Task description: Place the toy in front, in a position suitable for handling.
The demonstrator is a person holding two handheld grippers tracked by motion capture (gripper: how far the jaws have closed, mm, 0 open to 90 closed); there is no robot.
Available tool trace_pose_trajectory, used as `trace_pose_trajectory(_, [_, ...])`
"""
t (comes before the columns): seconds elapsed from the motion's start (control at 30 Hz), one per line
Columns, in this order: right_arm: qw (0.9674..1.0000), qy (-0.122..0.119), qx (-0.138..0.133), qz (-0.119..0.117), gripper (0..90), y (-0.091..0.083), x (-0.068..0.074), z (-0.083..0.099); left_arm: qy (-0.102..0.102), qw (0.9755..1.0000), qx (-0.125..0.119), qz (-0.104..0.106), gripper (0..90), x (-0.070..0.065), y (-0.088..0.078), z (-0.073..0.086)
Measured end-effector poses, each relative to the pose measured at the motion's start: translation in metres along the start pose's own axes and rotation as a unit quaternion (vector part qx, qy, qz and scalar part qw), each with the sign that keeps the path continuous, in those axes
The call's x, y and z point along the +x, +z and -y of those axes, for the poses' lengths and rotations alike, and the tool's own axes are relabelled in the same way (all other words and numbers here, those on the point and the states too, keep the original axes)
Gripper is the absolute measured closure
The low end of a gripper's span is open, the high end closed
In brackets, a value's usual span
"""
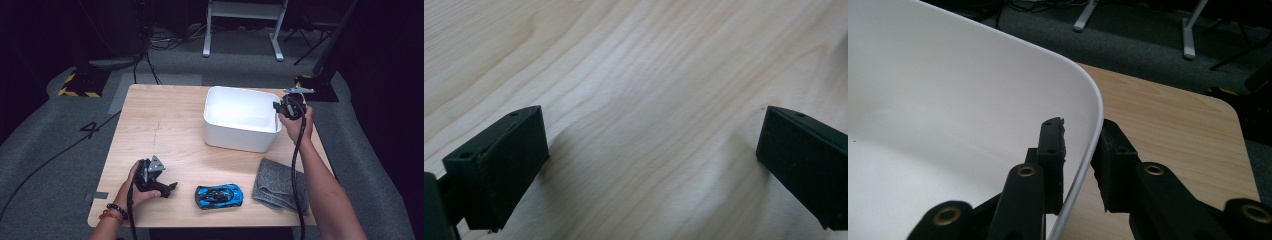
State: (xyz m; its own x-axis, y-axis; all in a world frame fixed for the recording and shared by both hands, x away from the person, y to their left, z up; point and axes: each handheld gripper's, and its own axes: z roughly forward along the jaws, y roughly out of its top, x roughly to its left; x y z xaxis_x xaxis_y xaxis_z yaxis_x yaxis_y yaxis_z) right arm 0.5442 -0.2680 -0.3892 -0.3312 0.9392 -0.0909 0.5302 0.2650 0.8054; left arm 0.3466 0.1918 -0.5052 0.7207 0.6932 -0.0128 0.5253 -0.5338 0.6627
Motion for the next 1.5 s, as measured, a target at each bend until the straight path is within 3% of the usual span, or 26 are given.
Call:
trace_pose_trajectory(0.1, [0.9999,0.011,-0.002,0.011,74.0,0.0,-0.012,0.002,0.025,0.9995,0.002,0.021,0.5,-0.009,0.002,-0.002])
trace_pose_trajectory(0.13, [0.9998,0.016,-0.006,0.012,69.3,-0.001,-0.015,0.003,0.031,0.9991,0.004,0.027,0.5,-0.014,0.002,-0.003])
trace_pose_trajectory(0.2, [0.9991,0.035,-0.019,-0.01,50.0,-0.007,-0.025,0.006,0.049,0.9978,0.008,0.044,0.6,-0.023,0.001,-0.003])
trace_pose_trajectory(0.3, [0.998,0.039,-0.041,-0.03,38.1,-0.024,-0.037,0.012,0.069,0.9957,0.013,0.061,0.6,-0.032,-0.002,0.0])
trace_pose_trajectory(0.4, [0.9971,0.012,-0.054,-0.053,29.0,-0.05,-0.045,0.024,0.082,0.9938,0.018,0.072,1.2,-0.043,-0.003,0.0])
trace_pose_trajectory(0.43, [0.9961,0.006,-0.059,-0.065,30.3,-0.059,-0.046,0.029,0.087,0.9929,0.019,0.078,1.3,-0.048,-0.003,-0.001])
trace_pose_trajectory(0.5, [0.9967,-0.023,-0.058,-0.053,29.0,-0.078,-0.046,0.042,0.101,0.9906,0.024,0.089,1.2,-0.058,0.0,-0.005])
trace_pose_trajectory(0.6, [0.9928,-0.035,-0.074,-0.088,27.8,-0.105,-0.044,0.062,0.109,0.9891,0.026,0.096,1.2,-0.069,0.004,-0.01])
trace_pose_trajectory(0.7, [0.986,-0.066,-0.05,-0.145,27.3,-0.122,-0.028,0.092,0.113,0.9884,0.026,0.099,1.2,-0.076,0.008,-0.014])
trace_pose_trajectory(0.73, [0.9834,-0.072,-0.042,-0.161,27.3,-0.123,-0.022,0.1,0.113,0.9883,0.025,0.1,1.3,-0.077,0.009,-0.015])
trace_pose_trajectory(0.8, [0.974,-0.109,-0.006,-0.199,27.4,-0.122,-0.001,0.125,0.114,0.9881,0.025,0.1,1.3,-0.08,0.011,-0.017])
trace_pose_trajectory(0.87, [0.9657,-0.147,0.018,-0.213,28.1,-0.12,0.017,0.142,0.121,0.9871,0.03,0.1,3.5,-0.082,0.011,-0.02])
trace_pose_trajectory(0.93, [0.9571,-0.166,0.035,-0.235,28.2,-0.117,0.028,0.154,0.126,0.9871,0.027,0.095,5.3,-0.086,0.012,-0.023])
trace_pose_trajectory(0.97, [0.9548,-0.166,0.042,-0.243,28.6,-0.115,0.031,0.159,0.129,0.9866,0.024,0.096,5.7,-0.087,0.013,-0.024])
trace_pose_trajectory(1.07, [0.9529,-0.17,0.06,-0.244,28.5,-0.107,0.035,0.167,0.128,0.9859,0.022,0.106,5.8,-0.086,0.015,-0.025])
trace_pose_trajectory(1.13, [0.9512,-0.169,0.062,-0.251,28.4,-0.104,0.036,0.17,0.138,0.984,0.016,0.112,7.8,-0.087,0.015,-0.026])
trace_pose_trajectory(1.2, [0.9495,-0.17,0.067,-0.255,29.5,-0.1,0.036,0.172,0.149,0.9811,0.014,0.123,15.3,-0.091,0.014,-0.026])
trace_pose_trajectory(1.27, [0.9484,-0.171,0.074,-0.257,29.4,-0.095,0.035,0.176,0.16,0.9781,0.018,0.132,15.5,-0.094,0.013,-0.025])
trace_pose_trajectory(1.33, [0.9479,-0.176,0.081,-0.253,28.6,-0.091,0.035,0.178,0.157,0.9791,0.017,0.128,15.5,-0.095,0.014,-0.026])
trace_pose_trajectory(1.37, [0.9481,-0.176,0.085,-0.251,27.9,-0.089,0.034,0.18,0.151,0.9817,0.013,0.116,15.5,-0.096,0.015,-0.027])
trace_pose_trajectory(1.4, [0.9484,-0.17,0.086,-0.254,27.4,-0.087,0.035,0.181,0.147,0.9827,0.013,0.113,15.5,-0.097,0.016,-0.028])
trace_pose_trajectory(1.5, [0.9492,-0.168,0.087,-0.252,25.8,-0.085,0.036,0.181,0.144,0.9823,0.01,0.12,15.4,-0.098,0.02,-0.031])
